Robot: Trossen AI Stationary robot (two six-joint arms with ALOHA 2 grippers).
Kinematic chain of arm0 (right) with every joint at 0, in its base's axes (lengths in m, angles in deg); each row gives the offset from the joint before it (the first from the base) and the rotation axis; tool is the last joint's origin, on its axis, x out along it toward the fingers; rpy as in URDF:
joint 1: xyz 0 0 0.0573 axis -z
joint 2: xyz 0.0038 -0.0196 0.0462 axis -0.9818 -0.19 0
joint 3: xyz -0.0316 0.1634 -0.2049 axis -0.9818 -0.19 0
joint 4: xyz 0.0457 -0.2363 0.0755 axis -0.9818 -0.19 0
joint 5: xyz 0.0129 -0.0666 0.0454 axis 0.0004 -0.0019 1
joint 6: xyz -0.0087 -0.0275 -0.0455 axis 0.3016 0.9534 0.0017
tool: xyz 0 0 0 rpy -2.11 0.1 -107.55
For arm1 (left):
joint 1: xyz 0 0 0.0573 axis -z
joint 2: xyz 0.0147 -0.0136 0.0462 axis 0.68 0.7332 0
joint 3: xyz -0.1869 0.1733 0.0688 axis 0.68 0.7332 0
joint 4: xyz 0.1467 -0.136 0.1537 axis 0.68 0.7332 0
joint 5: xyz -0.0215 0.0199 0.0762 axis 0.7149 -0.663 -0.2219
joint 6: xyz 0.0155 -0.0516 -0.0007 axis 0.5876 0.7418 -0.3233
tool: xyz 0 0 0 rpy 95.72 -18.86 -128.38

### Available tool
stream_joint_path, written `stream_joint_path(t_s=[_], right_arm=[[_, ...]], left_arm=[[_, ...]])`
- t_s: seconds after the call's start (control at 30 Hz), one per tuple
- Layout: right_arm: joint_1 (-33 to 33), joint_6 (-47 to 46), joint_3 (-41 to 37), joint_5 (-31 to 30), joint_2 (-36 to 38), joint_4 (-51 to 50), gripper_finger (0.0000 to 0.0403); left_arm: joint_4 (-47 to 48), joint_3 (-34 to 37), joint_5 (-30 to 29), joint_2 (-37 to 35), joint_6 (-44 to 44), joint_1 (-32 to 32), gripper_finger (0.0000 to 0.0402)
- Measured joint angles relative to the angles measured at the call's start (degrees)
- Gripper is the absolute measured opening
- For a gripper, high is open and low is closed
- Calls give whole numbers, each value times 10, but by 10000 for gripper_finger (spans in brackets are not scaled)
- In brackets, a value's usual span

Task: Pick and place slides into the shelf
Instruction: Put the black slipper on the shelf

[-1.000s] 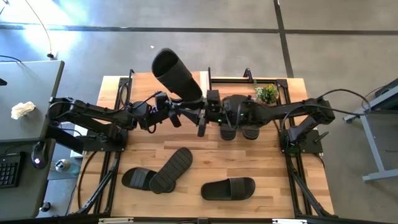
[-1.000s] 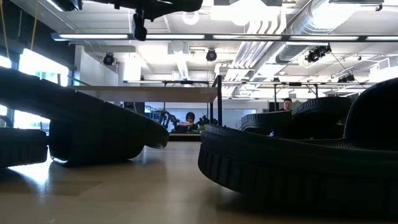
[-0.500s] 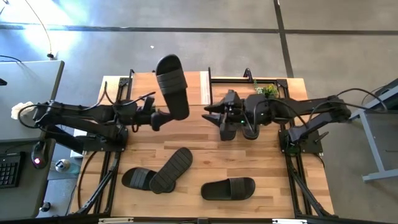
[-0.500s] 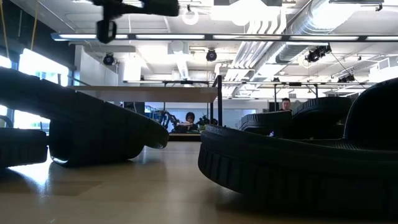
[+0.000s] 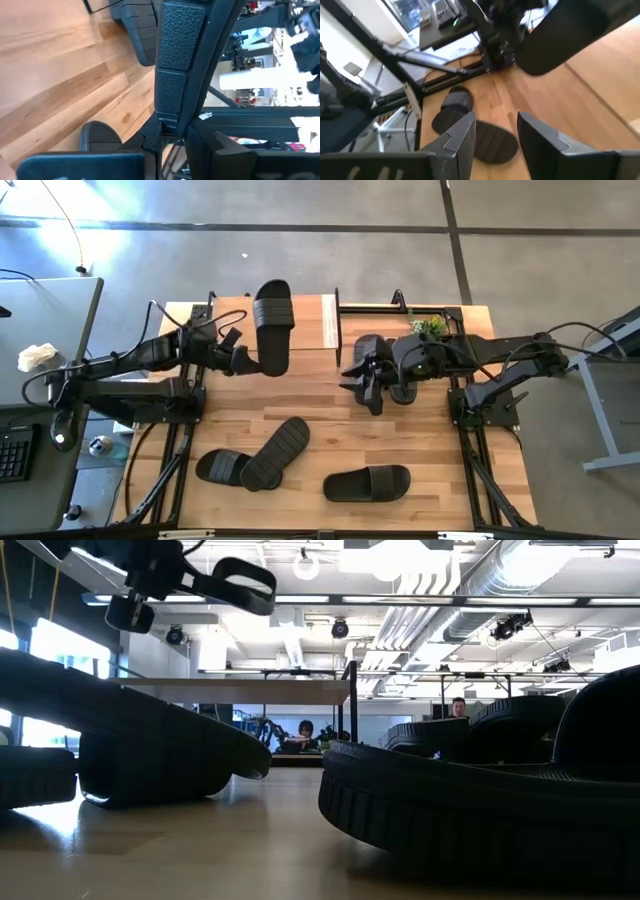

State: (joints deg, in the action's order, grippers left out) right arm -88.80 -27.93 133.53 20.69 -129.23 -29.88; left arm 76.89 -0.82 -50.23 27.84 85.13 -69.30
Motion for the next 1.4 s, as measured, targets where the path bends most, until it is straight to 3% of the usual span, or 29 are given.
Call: stream_joint_path(t_s=[0.23,0.37,0.57,0.93,1.17,1.4], right_arm=[[-10,-14,0,19,0,-27,135],[-12,-22,0,19,0,-30,135],[-12,-22,0,19,-1,-42,135],[-12,-25,0,18,-2,-49,135],[-12,-22,0,18,-14,-52,135],[-12,-22,0,24,-45,-52,135]], left_arm=[[90,0,74,3,2,-102,44],[95,0,119,13,0,-144,44],[100,0,141,42,-11,-188,44],[101,0,169,109,-32,-195,46],[90,0,175,110,-31,-206,61],[58,0,172,106,-21,-229,48]])
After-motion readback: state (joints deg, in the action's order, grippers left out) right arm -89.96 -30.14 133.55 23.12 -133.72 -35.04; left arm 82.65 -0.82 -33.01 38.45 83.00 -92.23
